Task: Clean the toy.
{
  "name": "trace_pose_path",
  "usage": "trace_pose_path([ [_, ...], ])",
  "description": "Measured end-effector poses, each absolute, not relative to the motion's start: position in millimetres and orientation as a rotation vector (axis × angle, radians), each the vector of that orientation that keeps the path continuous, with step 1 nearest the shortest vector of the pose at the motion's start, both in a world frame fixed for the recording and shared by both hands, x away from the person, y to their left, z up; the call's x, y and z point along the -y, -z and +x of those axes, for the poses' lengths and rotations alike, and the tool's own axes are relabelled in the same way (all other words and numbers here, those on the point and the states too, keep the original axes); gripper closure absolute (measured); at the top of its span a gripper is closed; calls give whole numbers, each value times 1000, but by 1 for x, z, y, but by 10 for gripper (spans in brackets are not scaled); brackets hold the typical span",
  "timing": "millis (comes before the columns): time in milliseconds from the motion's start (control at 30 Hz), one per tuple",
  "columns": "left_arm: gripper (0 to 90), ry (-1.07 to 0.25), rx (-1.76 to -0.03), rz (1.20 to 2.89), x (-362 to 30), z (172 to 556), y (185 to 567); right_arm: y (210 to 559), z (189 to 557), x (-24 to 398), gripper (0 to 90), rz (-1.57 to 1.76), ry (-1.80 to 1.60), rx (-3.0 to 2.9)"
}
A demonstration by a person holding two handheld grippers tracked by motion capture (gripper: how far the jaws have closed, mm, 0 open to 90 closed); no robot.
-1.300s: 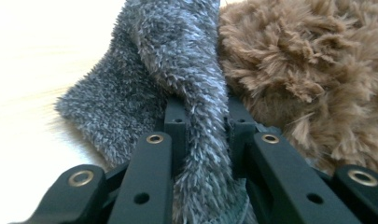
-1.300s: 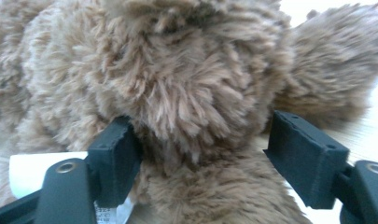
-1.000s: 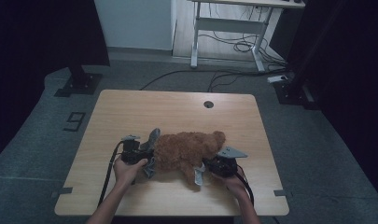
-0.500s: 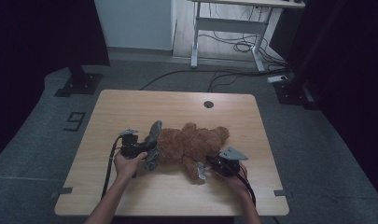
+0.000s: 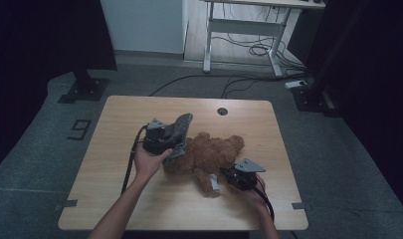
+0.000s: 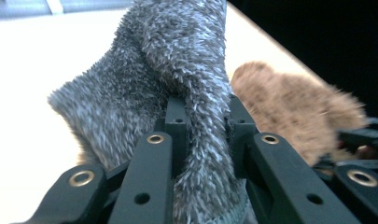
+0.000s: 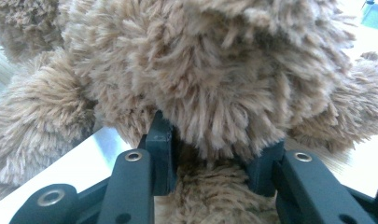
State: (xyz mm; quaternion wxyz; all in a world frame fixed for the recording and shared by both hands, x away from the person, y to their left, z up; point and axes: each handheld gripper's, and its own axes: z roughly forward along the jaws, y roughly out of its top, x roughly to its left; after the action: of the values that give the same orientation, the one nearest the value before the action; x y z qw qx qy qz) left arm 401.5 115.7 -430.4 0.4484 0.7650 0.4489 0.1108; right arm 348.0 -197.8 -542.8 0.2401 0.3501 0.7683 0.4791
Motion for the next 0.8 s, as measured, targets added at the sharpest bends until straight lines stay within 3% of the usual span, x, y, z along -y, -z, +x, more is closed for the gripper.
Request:
trace_pose_path([
  [167, 766, -273, -1108, 1910, -109, 399, 454, 543, 347, 199, 586, 956, -1313, -2104],
  [300, 773, -327, -1058, 1931, -112, 384, 467, 542, 346, 201, 458, 999, -1338, -2116],
  [467, 779, -299, -1022, 1883, -122, 369, 479, 530, 338, 212, 278, 1052, -1440, -2099],
  [800, 779, -301, -969, 1859, -126, 341, 488, 488, 351, 213, 150, 1081, -1548, -2053],
])
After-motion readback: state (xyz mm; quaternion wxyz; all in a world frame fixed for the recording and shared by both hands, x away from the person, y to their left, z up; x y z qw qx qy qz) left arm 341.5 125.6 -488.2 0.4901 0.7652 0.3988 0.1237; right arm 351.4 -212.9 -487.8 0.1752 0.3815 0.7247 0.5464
